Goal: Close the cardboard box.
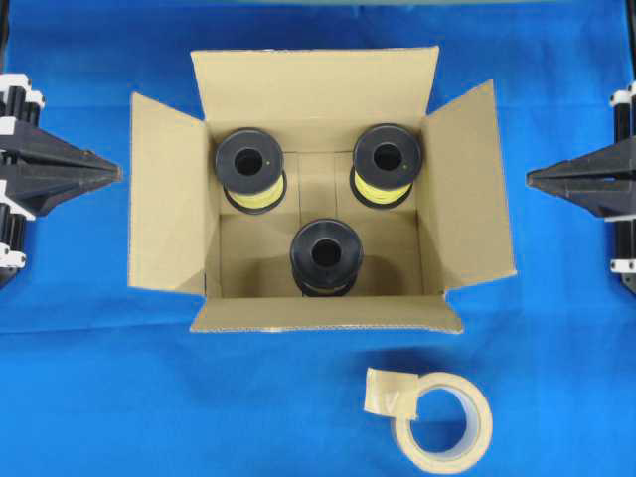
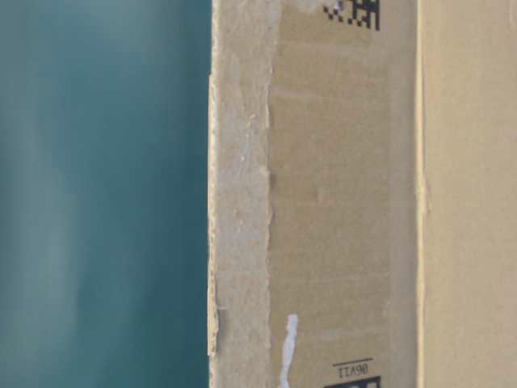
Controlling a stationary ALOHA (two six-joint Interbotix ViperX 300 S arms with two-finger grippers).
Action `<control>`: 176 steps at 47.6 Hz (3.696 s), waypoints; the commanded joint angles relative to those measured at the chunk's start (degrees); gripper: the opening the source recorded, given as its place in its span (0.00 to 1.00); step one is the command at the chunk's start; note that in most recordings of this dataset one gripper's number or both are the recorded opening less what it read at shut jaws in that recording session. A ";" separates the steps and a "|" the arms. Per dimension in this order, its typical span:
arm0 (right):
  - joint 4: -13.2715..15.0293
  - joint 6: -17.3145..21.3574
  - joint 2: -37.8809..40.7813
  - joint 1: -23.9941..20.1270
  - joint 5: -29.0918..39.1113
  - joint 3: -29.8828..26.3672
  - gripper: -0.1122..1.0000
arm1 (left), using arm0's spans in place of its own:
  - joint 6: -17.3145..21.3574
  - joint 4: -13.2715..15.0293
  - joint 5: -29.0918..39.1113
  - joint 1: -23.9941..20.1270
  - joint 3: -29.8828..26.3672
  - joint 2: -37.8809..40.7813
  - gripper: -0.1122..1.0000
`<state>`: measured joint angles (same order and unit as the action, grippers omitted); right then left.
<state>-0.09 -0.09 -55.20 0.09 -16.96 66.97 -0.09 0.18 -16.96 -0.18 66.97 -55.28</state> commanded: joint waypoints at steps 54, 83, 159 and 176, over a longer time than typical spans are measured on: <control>-1.23 4.04 12.22 0.35 16.79 4.04 0.10 | 1.41 1.49 16.79 0.18 7.12 4.31 0.10; -0.88 4.13 21.62 0.44 3.43 -4.83 0.10 | 1.93 1.49 -1.41 -1.05 -3.60 24.08 0.10; -1.41 4.57 45.62 2.20 -2.55 -13.18 0.10 | 11.51 1.93 -6.77 -15.82 -32.61 59.85 0.10; -1.41 4.57 45.62 2.02 -2.46 -13.18 0.10 | 11.43 1.93 -7.29 -13.36 -33.93 62.93 0.10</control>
<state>-1.32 4.39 -9.23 2.29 -18.98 54.84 11.51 2.11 -23.55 -14.68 34.01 8.44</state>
